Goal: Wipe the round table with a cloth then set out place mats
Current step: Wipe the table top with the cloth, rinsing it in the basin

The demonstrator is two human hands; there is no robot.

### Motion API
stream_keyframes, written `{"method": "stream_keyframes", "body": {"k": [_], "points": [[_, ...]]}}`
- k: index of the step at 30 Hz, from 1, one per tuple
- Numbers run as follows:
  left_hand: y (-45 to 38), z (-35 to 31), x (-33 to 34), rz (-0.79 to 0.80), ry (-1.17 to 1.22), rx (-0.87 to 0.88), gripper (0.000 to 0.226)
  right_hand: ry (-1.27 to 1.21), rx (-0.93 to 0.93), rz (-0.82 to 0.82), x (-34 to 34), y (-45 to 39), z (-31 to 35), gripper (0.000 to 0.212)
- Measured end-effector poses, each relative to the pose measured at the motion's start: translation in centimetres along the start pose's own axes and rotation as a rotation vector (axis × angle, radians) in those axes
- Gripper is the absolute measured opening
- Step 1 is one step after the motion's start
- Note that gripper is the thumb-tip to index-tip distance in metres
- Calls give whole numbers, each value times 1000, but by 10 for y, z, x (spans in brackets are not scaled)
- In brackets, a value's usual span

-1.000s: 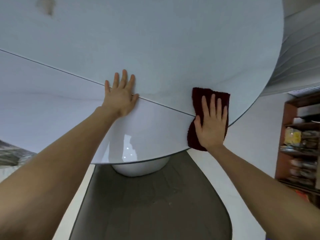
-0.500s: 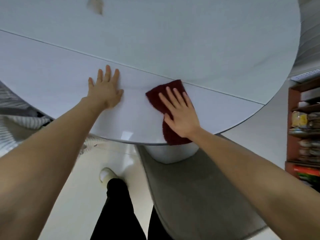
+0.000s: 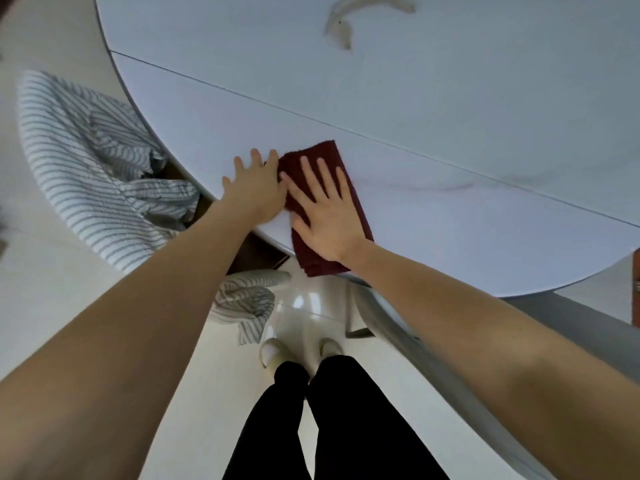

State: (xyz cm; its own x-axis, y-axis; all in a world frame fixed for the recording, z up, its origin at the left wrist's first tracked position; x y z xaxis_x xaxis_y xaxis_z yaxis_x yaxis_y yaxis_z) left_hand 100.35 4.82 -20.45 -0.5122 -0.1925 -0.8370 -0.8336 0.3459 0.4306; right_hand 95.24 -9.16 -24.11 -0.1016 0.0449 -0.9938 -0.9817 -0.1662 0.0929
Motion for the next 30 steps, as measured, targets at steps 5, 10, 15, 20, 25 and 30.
{"method": "stream_keyframes", "body": {"k": [5,10,15,20,25,30], "points": [[-19,-12,-13,4,-13,76,60,-21,-13,-21,3,0,-20,61],[-50,-14,-37,-9,-100,131,62,-71,835,-101,-2,-21,-47,69],[-95,-15,-62,12,-116,135,66,-156,991,-48,-11,-80,-65,70],[-157,-18,-96,-22,-15,125,72,-238,1185,-97,-25,-164,-103,69],[-231,-29,-130,-26,28,121,72,-255,1221,-141,-31,-229,-149,68],[-293,-34,-150,-24,73,160,68,-311,1177,-148,-43,-299,-196,63]]}}
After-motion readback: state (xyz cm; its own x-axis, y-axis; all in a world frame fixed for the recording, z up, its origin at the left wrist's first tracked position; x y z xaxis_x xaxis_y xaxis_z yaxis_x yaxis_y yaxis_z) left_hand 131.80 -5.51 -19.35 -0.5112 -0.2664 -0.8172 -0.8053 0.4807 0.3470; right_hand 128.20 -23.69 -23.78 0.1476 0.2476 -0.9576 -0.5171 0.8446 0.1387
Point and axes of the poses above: each hand's wrist, its own y-axis away from the middle knuckle, its own x-axis out of the palm, z = x × y, the point moved 2 cm from there along -y, towards the middle knuckle, and after that the axes turned 10 degrees about x, right-handed, at the moved point
